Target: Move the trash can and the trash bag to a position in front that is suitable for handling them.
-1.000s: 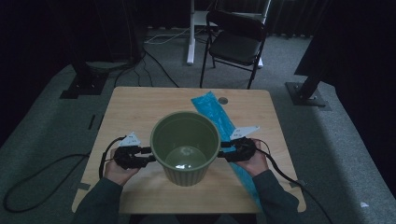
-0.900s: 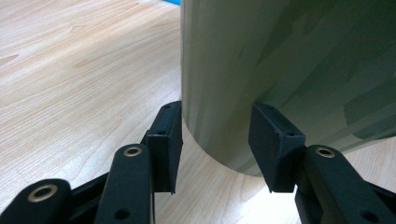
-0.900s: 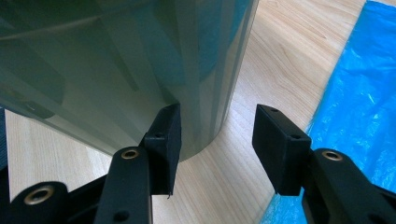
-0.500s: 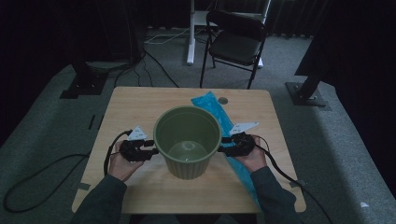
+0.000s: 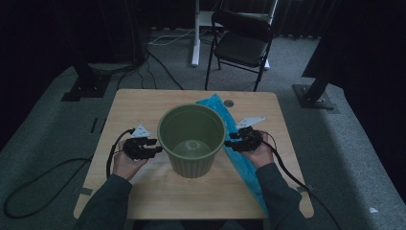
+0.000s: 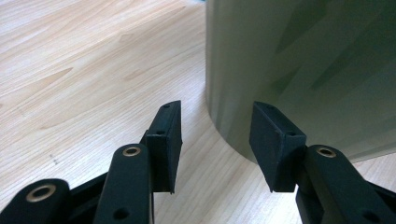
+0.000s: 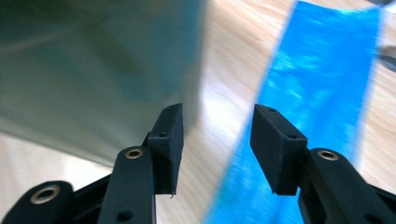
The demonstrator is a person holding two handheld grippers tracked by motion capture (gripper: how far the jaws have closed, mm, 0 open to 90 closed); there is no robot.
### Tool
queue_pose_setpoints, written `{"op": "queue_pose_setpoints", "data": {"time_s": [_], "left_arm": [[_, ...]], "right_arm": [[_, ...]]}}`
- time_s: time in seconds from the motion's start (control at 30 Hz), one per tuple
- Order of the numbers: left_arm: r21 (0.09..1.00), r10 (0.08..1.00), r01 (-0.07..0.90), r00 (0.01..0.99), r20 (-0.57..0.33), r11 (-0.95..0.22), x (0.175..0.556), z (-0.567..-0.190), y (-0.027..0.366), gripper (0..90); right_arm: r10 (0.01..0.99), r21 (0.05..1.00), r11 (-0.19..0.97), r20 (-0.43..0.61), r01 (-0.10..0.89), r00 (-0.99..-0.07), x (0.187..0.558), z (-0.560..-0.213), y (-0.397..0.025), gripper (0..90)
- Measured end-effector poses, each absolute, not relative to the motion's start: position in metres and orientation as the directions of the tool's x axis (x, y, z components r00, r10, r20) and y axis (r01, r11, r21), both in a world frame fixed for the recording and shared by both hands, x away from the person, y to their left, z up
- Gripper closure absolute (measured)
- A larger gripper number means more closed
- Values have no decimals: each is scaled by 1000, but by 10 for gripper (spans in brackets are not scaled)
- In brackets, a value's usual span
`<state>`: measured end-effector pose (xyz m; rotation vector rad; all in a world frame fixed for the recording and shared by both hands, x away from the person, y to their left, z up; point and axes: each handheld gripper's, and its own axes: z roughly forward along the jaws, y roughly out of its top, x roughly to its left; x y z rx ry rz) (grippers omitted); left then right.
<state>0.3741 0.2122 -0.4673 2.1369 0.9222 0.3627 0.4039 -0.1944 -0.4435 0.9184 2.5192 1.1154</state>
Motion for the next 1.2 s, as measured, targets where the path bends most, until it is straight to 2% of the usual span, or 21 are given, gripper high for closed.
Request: {"op": "queue_pose_setpoints", "data": {"time_s": [0.3,0.43,0.67,0.93,1.2], "left_arm": [[756,736,514,673,-64,-404,373,-471,224,534],[753,736,515,674,-61,-409,373,-472,224,534],[754,734,507,677,-50,-417,372,-472,223,534],[756,741,513,669,-55,-407,374,-473,227,532],[759,736,506,675,-52,-410,374,-472,225,532]], "right_arm": [[723,688,492,17,533,-690,417,-463,-224,578],[752,663,470,46,583,-658,419,-477,-234,594],[712,633,522,46,572,-700,412,-497,-214,594],[709,603,546,38,582,-704,410,-513,-201,592],[708,563,576,18,592,-706,412,-520,-198,527]]}}
